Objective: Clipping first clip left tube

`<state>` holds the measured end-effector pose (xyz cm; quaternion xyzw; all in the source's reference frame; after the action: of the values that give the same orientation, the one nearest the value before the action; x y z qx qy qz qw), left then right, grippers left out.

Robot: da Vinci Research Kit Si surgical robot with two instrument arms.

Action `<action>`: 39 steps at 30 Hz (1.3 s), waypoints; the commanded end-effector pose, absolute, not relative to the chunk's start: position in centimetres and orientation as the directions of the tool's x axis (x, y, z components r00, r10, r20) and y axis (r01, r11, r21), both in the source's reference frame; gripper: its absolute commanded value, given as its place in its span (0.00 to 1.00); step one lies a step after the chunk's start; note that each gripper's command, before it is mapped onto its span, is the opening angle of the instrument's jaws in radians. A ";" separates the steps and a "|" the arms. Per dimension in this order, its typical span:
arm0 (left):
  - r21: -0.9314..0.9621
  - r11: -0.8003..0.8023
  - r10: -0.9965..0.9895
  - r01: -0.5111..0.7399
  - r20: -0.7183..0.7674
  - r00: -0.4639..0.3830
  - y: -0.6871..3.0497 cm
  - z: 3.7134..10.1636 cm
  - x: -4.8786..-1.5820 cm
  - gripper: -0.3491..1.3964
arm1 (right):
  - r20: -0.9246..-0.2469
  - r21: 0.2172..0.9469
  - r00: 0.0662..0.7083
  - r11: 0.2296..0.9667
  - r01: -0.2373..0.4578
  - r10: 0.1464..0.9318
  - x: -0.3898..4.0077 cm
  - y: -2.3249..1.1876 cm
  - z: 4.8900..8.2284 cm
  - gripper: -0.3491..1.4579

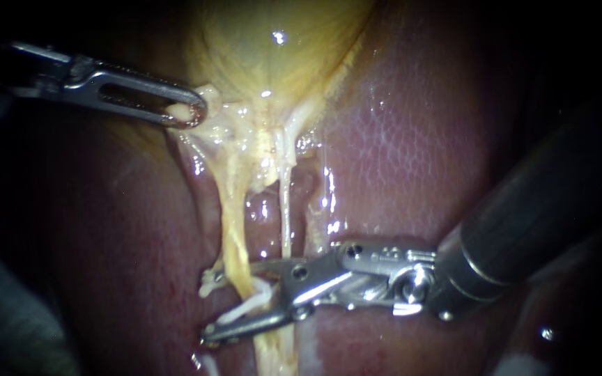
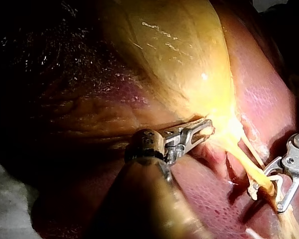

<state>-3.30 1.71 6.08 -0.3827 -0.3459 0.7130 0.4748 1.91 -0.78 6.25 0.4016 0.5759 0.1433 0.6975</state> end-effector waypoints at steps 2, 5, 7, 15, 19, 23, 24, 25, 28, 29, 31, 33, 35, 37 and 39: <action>-0.857 -0.310 0.942 -0.412 -0.218 -0.256 1.71 6.08 -3.30 0.00 | -0.690 0.724 0.302 0.631 0.278 0.658 1.89 -0.77 6.24 0.44; -0.857 -0.310 0.942 -0.412 -0.218 -0.256 1.71 6.08 -3.29 0.00 | -0.687 0.727 0.308 0.621 0.295 0.658 1.86 -0.75 6.22 0.41; -0.857 -0.310 0.942 -0.412 -0.218 -0.256 1.71 6.08 -3.29 0.00 | -0.683 0.730 0.311 0.615 0.298 0.661 1.85 -0.73 6.20 0.39; -0.857 -0.310 0.942 -0.412 -0.218 -0.256 1.71 6.08 -3.29 0.00 | -0.659 0.752 0.290 0.620 0.225 0.694 1.78 -0.66 6.15 0.21; -0.857 -0.310 0.942 -0.412 -0.218 -0.256 1.71 6.08 -3.30 0.00 | -0.640 0.768 0.292 0.606 0.210 0.711 1.76 -0.65 6.16 0.14; -0.857 -0.310 0.942 -0.412 -0.218 -0.256 1.71 6.08 -3.30 0.00 | -0.594 0.804 0.303 0.563 0.192 0.745 1.73 -0.65 6.16 0.03; -0.857 -0.310 0.942 -0.412 -0.218 -0.256 1.71 6.08 -3.30 0.00 | -0.585 0.811 0.305 0.554 0.189 0.752 1.72 -0.65 6.16 0.00; -0.857 -0.310 0.942 -0.412 -0.218 -0.256 1.71 6.08 -3.30 0.00 | -0.570 0.821 0.306 0.540 0.185 0.762 1.71 -0.66 6.16 0.00; -0.857 -0.310 0.942 -0.412 -0.217 -0.256 1.71 6.08 -3.30 0.00 | -0.561 0.827 0.313 0.532 0.179 0.766 1.69 -0.66 6.16 0.00; -0.857 -0.310 0.942 -0.412 -0.217 -0.256 1.71 6.08 -3.30 0.00 | -0.561 0.827 0.316 0.533 0.178 0.765 1.67 -0.66 6.16 0.00; -0.857 -0.310 0.942 -0.412 -0.217 -0.256 1.72 6.08 -3.30 0.00 | -0.561 0.827 0.319 0.533 0.178 0.764 1.66 -0.66 6.17 0.00; -0.857 -0.310 0.942 -0.412 -0.217 -0.256 1.71 6.08 -3.30 0.00 | -0.561 0.827 0.319 0.533 0.178 0.764 1.65 -0.66 6.17 0.00; -0.857 -0.310 0.942 -0.412 -0.217 -0.256 1.71 6.08 -3.30 0.00 | -0.556 0.830 0.320 0.529 0.176 0.767 1.65 -0.66 6.18 0.00; -0.857 -0.310 0.942 -0.412 -0.217 -0.256 1.71 6.08 -3.29 0.00 | -0.557 0.830 0.320 0.529 0.176 0.767 1.65 -0.66 6.19 0.00; -0.857 -0.310 0.942 -0.412 -0.217 -0.256 1.72 6.08 -3.29 0.00 | -0.547 0.836 0.322 0.521 0.172 0.773 1.65 -0.67 6.20 0.00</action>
<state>-3.30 1.71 6.08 -0.3830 -0.3462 0.7130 0.4744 1.65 -0.66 6.20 0.4372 0.5393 0.2189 0.6857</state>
